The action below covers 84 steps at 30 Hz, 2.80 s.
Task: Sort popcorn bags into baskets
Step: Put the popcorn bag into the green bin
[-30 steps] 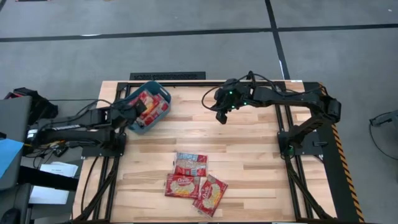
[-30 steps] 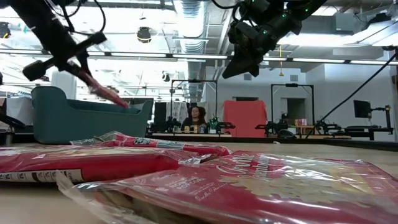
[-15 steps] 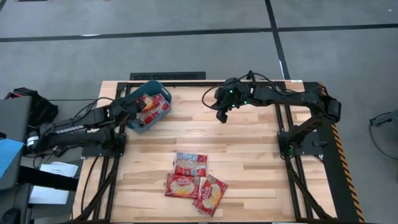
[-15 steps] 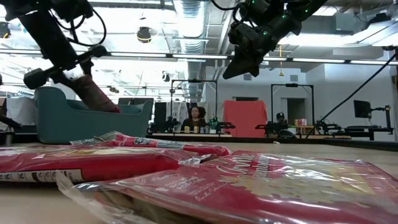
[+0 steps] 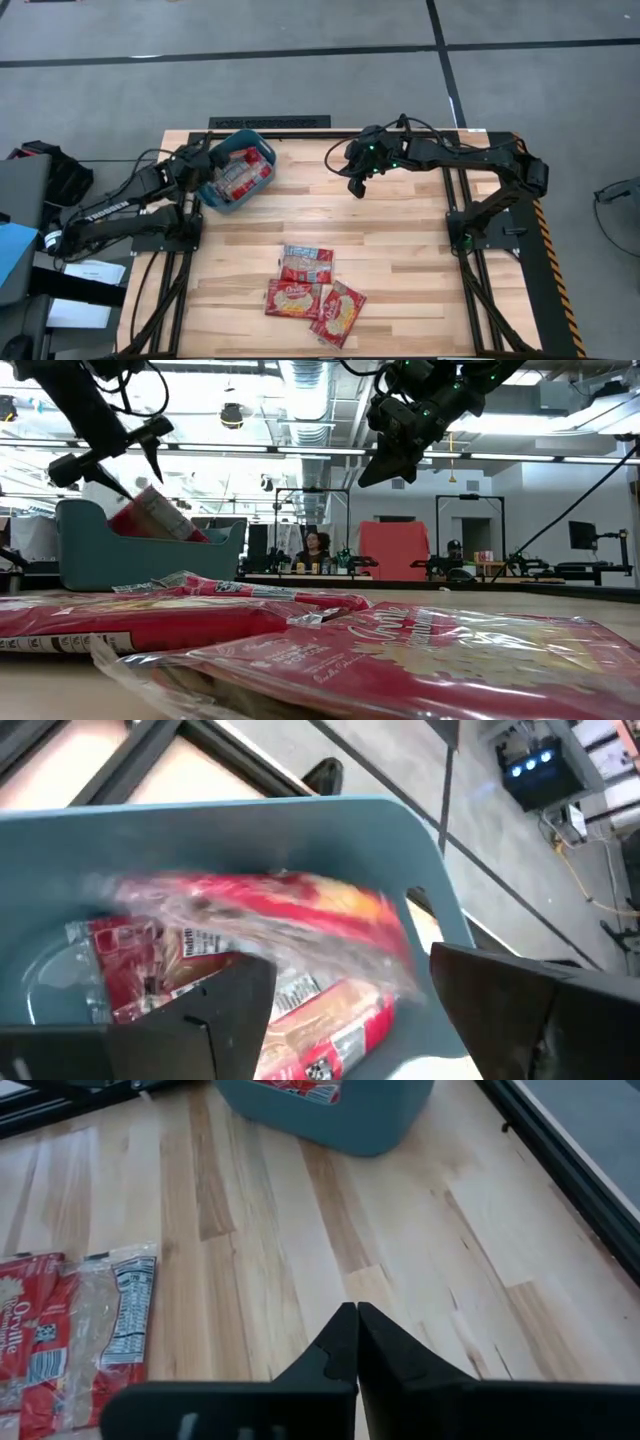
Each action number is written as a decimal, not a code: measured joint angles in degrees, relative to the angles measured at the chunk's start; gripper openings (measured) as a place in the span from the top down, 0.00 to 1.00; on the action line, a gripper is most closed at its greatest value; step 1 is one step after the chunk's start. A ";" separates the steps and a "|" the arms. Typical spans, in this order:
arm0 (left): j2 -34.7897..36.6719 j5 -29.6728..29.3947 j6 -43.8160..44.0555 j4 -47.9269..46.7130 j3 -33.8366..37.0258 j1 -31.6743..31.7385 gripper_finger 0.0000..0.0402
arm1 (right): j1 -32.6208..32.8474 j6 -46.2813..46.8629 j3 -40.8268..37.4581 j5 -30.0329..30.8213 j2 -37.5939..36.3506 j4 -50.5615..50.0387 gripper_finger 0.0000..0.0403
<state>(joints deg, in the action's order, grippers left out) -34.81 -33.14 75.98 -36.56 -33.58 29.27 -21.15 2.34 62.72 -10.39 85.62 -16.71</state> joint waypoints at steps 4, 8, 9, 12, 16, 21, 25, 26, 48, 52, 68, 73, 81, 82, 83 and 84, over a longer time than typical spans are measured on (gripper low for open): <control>-0.02 3.77 -3.29 0.04 -1.25 0.91 0.37 | 0.00 0.01 0.00 -0.01 0.00 -0.02 0.92; -0.02 5.49 -4.09 -0.02 -2.12 0.97 0.37 | 0.00 0.01 0.00 -0.01 0.00 -0.02 0.90; -0.02 5.63 -4.68 0.05 -2.22 0.97 0.37 | 0.00 0.01 0.00 -0.01 0.00 -0.03 0.90; -0.88 5.84 -5.47 -0.34 -2.07 0.97 0.37 | 0.00 0.01 0.00 -0.01 0.00 -0.04 0.91; -3.43 5.90 -6.27 -0.27 -0.92 0.97 0.37 | 0.00 -0.12 0.00 -0.01 0.00 -0.04 0.93; -9.08 5.10 -9.73 -0.05 0.04 0.95 0.44 | 0.00 -0.90 0.00 -0.01 0.00 -0.07 0.95; -12.37 9.49 -14.16 6.84 0.06 0.65 0.56 | 0.00 -1.02 0.00 -0.01 0.00 -0.28 0.94; -12.78 12.89 -16.50 10.47 0.06 0.29 0.59 | 0.00 -0.97 0.00 -0.01 0.00 -0.48 0.93; -32.57 32.62 -4.53 33.99 0.01 -39.13 0.48 | 5.25 -3.93 -10.06 -7.72 -0.04 -1.84 0.89; -39.75 30.93 0.86 41.57 0.01 -41.81 0.34 | 7.91 -2.76 -12.38 -7.71 -0.02 -0.62 0.89; -52.82 19.03 16.39 42.14 -0.14 -51.37 0.22 | 22.68 17.92 -18.15 3.07 -0.02 14.78 0.88; -58.49 16.85 17.67 48.52 -0.18 -53.30 0.22 | 27.31 21.46 -18.21 9.11 -0.02 14.54 0.89; -65.77 16.99 17.72 60.95 -0.28 -52.88 0.26 | 32.20 24.84 -18.27 14.51 4.77 16.92 0.95; -65.85 17.06 17.95 60.77 -0.34 -52.69 0.28 | 32.61 25.38 -18.06 14.43 6.25 18.14 0.96; -65.87 17.05 18.30 60.46 -0.35 -52.45 0.31 | 32.95 26.20 -18.06 14.42 7.71 18.56 0.96; -65.93 16.98 18.53 59.88 -0.40 -52.21 0.35 | 33.24 26.74 -18.14 14.23 9.35 19.39 0.96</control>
<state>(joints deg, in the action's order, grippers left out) -100.73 -16.16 94.51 23.33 -33.98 -22.94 12.09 29.07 44.58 3.84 94.97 2.68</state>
